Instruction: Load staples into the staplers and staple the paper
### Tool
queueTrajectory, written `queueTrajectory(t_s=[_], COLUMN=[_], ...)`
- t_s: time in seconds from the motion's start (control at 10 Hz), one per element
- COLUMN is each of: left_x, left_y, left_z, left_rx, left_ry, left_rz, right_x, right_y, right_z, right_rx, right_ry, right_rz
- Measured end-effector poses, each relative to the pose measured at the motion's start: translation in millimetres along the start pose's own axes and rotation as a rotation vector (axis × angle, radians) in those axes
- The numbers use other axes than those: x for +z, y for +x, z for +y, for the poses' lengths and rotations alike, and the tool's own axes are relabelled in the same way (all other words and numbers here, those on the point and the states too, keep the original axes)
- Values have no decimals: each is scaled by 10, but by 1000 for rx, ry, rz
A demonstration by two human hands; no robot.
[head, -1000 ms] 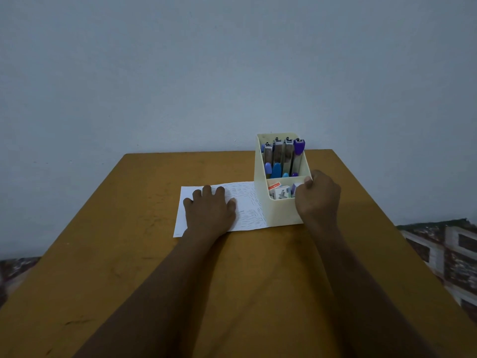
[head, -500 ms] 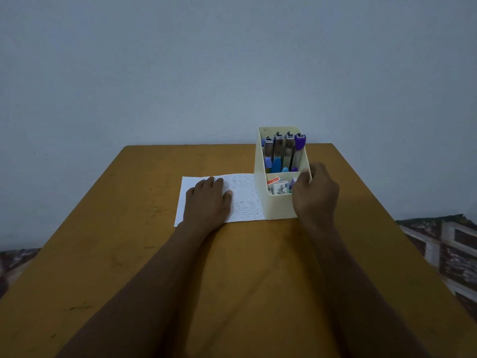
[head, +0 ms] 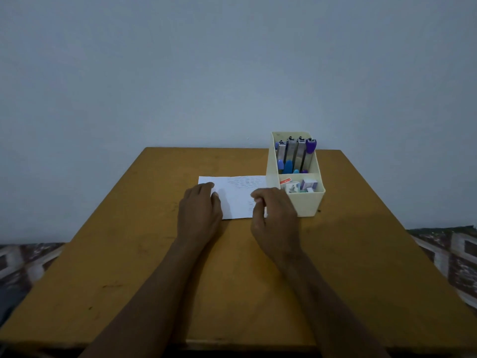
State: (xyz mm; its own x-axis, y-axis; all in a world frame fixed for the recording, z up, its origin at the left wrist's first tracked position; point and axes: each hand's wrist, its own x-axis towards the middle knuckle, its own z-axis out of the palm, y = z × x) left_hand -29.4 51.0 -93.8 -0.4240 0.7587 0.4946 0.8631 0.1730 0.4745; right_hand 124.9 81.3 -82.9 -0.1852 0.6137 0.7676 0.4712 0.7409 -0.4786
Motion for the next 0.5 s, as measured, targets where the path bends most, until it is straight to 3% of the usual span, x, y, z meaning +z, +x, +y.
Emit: queueTrajectory(t_s=[0.2,0.3,0.5], left_x=[-107,-161,-249], left_y=[-242,-451,-769], left_z=[45,115,107], left_rx=[-12,4,125], left_ry=[-1,13,53], left_rz=[2,-11,-124], right_x=[18,9,46], right_y=[-141,-218,-444], right_z=[-24,1,127], right_rx=[121,123,-90], right_ry=[-60,-143,-207], right_rz=[-324,-366,-238])
